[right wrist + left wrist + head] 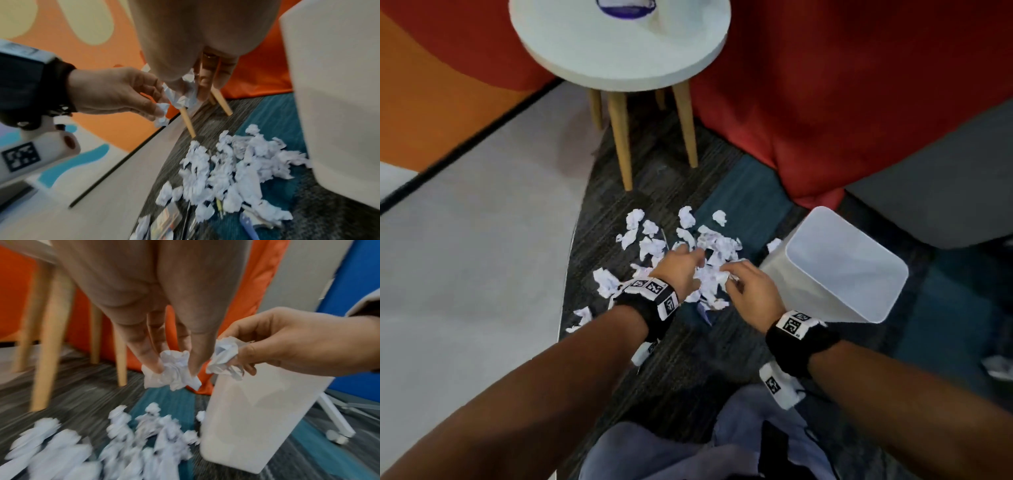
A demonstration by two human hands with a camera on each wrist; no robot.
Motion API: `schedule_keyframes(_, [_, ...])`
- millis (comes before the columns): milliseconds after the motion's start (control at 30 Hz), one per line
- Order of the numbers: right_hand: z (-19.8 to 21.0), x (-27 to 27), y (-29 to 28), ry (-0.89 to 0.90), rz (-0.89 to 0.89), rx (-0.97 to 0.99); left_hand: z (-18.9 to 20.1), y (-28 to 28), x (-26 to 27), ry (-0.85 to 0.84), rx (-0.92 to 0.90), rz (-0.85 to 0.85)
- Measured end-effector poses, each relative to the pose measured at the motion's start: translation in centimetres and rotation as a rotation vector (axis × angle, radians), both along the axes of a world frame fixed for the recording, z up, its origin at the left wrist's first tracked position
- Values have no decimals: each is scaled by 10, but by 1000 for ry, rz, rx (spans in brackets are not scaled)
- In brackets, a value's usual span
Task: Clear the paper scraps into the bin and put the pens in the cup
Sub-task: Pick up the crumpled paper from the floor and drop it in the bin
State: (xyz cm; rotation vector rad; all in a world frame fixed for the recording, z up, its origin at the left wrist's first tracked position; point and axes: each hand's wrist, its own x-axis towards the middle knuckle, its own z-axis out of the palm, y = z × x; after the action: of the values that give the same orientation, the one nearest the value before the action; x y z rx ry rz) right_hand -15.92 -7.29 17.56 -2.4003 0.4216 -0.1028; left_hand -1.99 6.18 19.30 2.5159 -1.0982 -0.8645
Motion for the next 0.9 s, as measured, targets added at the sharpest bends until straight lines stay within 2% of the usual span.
schedule_keyframes(133, [17,-25,-58,-226,-319,-7,28,-74,-24,-12,-135,-144])
schedule_keyframes(267, [14,-42,-111,-240,-530,-68,42,-134,-42,21,-218,-192])
schedule_keyframes(367, [3,-54,-137,-48,-617,-118,45,-163,-53,44,-234,-192])
schedule_keyframes(500, [-4,-65,-147,473,-695,-136,43,-182,-59,50,-237,-198])
schedule_keyframes(567, [-7,-69,-148,528,-719,-105,39,-189,-61,47,-235,-207])
schedule_keyframes(733, [-12,-80,-143,328,-777,-58,32,-197,-65,59,-251,-221])
schedule_keyframes(900, [-10,-80,-136,-15,-763,-22,23,-188,-66,26,-247,-237])
